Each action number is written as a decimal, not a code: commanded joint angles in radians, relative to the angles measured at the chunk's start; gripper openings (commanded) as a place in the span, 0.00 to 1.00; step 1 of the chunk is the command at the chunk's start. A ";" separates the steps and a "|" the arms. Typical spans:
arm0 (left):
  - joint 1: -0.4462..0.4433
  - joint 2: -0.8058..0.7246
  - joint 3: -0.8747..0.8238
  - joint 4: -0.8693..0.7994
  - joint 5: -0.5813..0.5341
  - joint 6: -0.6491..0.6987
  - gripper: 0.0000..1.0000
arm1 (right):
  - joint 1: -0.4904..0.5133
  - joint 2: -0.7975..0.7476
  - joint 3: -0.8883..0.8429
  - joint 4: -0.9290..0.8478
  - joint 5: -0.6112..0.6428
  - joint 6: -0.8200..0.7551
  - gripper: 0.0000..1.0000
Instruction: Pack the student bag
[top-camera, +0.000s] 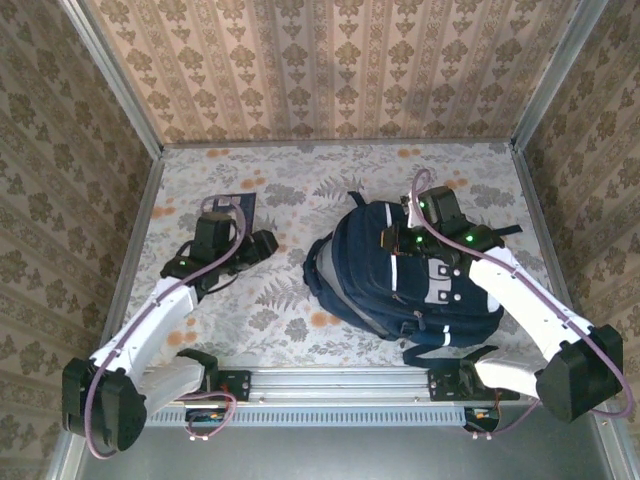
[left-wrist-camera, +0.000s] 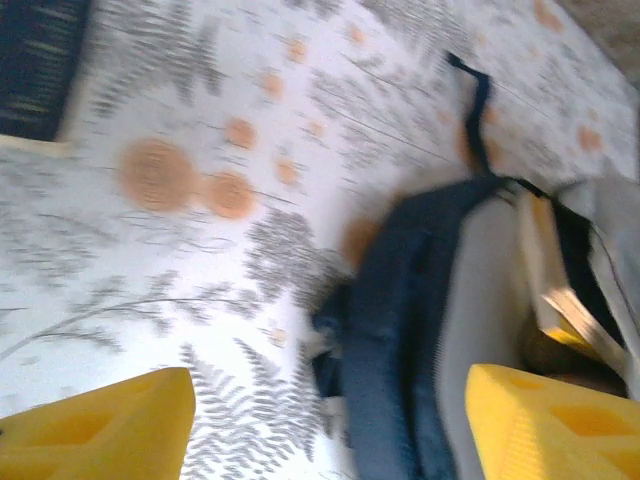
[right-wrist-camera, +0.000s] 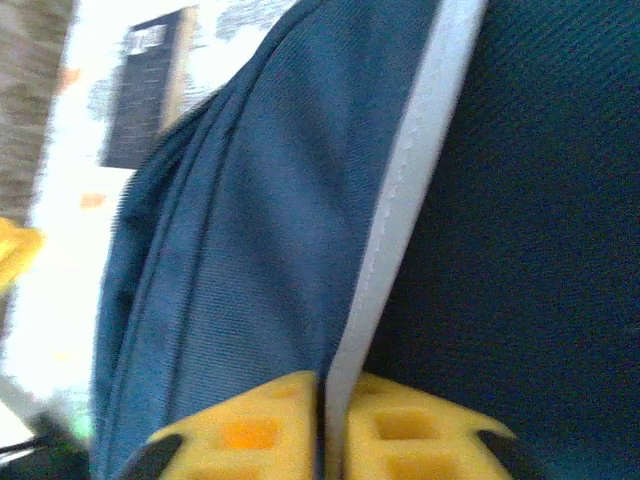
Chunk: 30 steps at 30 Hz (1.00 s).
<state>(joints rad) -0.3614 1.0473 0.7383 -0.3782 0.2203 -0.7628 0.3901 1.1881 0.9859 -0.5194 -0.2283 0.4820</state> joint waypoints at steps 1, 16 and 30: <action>0.022 0.078 0.115 -0.133 -0.181 0.052 0.77 | 0.014 -0.041 0.042 -0.076 0.276 -0.051 0.33; 0.146 0.702 0.587 -0.295 -0.291 0.186 0.78 | 0.137 -0.064 0.035 0.005 0.239 -0.030 0.42; 0.217 0.929 0.622 -0.112 -0.041 0.115 0.75 | 0.185 -0.061 0.003 0.091 0.082 -0.023 0.42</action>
<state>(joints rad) -0.1551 1.9549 1.3693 -0.5179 0.1211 -0.6106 0.5678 1.1343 0.9863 -0.4503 -0.1036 0.4519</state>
